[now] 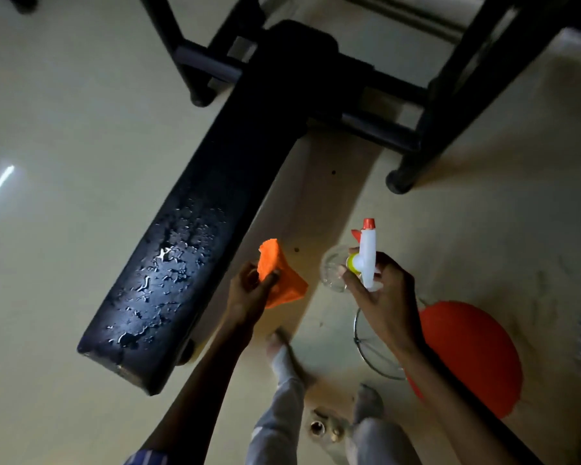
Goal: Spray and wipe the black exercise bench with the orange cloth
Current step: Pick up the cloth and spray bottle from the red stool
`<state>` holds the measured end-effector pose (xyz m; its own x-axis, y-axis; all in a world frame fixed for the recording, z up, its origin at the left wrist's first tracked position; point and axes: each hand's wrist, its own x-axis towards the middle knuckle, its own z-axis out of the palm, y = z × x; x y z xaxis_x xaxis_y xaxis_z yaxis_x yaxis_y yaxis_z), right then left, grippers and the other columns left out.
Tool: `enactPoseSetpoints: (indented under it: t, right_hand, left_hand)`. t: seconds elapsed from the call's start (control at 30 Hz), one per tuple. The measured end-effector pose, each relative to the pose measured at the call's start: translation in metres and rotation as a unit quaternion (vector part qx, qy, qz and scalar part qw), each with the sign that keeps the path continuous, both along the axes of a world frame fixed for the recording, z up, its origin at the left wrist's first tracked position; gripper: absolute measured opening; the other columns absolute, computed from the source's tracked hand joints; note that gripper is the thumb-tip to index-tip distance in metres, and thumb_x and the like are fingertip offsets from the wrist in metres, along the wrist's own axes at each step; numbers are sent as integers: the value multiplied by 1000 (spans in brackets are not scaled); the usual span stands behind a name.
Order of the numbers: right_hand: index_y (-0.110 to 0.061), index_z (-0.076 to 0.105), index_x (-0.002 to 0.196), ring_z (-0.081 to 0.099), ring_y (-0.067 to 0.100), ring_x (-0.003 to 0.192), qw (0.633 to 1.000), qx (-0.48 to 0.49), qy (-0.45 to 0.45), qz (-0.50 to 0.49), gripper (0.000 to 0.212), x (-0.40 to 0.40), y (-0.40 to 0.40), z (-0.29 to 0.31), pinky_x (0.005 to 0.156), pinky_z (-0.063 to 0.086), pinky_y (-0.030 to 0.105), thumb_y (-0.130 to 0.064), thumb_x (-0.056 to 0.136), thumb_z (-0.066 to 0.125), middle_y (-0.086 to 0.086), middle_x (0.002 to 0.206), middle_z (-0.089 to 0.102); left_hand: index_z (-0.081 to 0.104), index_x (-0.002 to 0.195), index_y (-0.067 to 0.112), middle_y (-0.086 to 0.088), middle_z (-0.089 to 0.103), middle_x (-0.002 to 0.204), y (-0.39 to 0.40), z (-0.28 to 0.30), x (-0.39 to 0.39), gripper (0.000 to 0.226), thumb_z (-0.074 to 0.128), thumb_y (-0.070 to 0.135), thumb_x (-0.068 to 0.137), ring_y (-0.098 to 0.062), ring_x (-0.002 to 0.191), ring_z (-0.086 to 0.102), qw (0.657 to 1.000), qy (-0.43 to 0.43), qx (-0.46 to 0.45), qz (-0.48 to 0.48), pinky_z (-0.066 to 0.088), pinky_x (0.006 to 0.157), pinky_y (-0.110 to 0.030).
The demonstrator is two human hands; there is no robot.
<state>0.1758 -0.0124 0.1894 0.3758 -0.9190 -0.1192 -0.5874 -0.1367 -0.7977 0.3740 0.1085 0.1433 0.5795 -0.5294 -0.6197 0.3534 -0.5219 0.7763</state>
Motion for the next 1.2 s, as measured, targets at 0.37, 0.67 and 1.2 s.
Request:
enactPoseSetpoints:
  t: [0.37,0.67,1.2]
  right_hand:
    - [-14,76,112,73,19,97,989,-6,1,151,30,182,-55,-3,86,60,37,-32,89,85,1,103,79]
    - [-13,77,117,74,23,101,963,20,17,270,32,291,-157,-52,85,61,39,-29,90,85,5,109,79]
    - [-17,74,116,74,23,101,936,-18,11,351,38,347,-273,-107,84,60,39,-42,87,75,6,108,78]
  left_hand:
    - [64,112,14,-10,74,111,4,-9,115,17,71,16,96,-24,99,69,992,-8,9,123,55,82,-39]
    - [61,114,16,-12,70,117,-94,-48,175,18,69,19,98,-38,109,69,973,20,51,226,59,90,-60]
    - [54,130,7,-11,67,118,-170,-112,228,43,75,14,93,-28,109,66,958,-103,118,239,55,99,-54]
